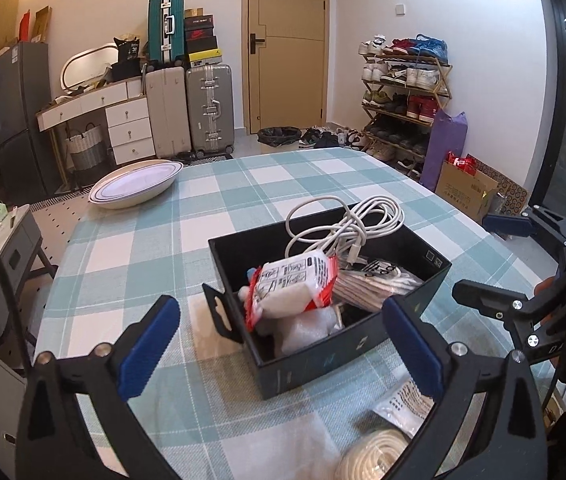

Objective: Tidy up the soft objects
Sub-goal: 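Open both grippers to drop the packet and cable into the box, then move the left gripper to the bagged white rope while the right approaches the sachet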

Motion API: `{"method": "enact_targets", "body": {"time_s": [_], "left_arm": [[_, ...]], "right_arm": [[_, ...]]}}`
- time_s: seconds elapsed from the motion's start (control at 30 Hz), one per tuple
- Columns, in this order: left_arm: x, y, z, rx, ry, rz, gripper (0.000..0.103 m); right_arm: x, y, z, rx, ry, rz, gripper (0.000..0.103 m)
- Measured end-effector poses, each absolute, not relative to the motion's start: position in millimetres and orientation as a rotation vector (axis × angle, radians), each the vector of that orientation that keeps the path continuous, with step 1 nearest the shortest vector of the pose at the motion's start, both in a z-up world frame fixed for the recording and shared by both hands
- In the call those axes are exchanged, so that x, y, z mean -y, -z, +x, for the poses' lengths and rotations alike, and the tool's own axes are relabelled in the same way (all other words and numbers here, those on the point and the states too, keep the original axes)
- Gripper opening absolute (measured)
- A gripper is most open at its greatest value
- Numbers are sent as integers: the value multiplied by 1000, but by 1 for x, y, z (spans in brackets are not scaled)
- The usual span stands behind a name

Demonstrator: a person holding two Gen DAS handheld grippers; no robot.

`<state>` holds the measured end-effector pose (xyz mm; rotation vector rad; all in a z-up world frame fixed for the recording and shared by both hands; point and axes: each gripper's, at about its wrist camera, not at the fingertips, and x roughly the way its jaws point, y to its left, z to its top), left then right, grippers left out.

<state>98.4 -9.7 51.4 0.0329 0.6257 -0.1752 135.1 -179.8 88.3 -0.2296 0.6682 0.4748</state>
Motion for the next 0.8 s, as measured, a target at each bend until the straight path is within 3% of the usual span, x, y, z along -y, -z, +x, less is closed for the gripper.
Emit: {"method": "enact_targets", "body": {"time_s": [0.27,0.8], "left_arm": [[8,-47,74,-628,158,30,102],[14,-19,40,-692,165,90,102]], "right_arm": [[186,-77,125,-774,-600,-120,102],[163,-53,113,-883,-682,-178,102]]}}
